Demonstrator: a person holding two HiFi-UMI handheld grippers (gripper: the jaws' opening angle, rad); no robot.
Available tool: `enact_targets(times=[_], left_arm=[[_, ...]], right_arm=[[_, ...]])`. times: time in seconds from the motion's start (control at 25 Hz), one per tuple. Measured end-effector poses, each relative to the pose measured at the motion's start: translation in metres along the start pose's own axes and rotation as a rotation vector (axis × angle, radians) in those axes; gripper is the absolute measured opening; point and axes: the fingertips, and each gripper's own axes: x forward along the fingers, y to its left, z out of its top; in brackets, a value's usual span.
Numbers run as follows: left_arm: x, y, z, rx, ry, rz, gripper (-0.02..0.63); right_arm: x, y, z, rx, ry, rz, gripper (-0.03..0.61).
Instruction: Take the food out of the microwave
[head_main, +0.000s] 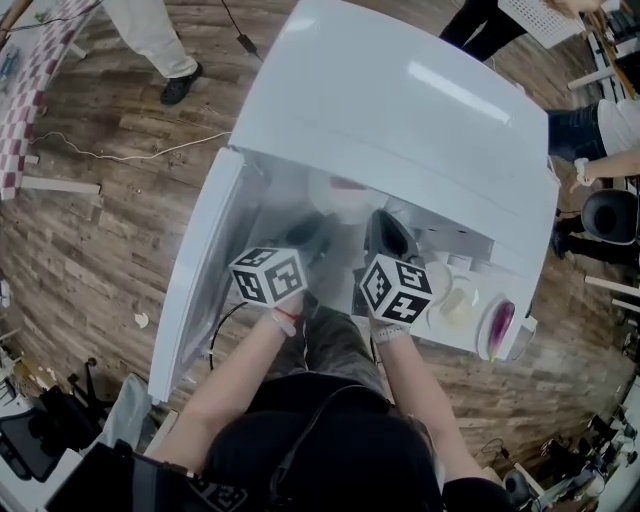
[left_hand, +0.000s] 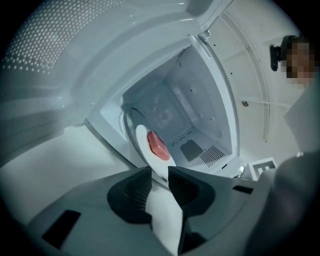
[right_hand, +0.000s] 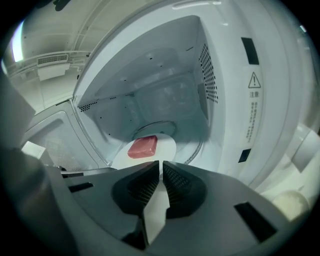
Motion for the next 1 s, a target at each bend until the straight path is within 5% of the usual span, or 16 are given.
enact_targets(times=[0.4,0.6,0.68,1.0], left_arm=[[0.001,-0.003,-0.004,-0.1,-0.002,-0.011,0.078],[-0.001,-0.007,-0.007,-0.125,-0.001,-0.021,0.072],[-0.003,-0.008,-0.008,-0.133,-0.006,-0.027,0.069],[-0.008,-0.011,-0.016,-0.166,-0.014,-0.05,0.061]], right_arm=[[-0.01,-0.007,-0.016,0.082,0.003,0.005,0.04],[-0.016,-0.002,-0.019,0.245,-0.039,0.106,0.052],[-0.016,0.002,-0.018,0.279,-0.052,0.139,0.112],[-0.012,0.009,-0.02,0.418,-0.041,0.216,0.114]])
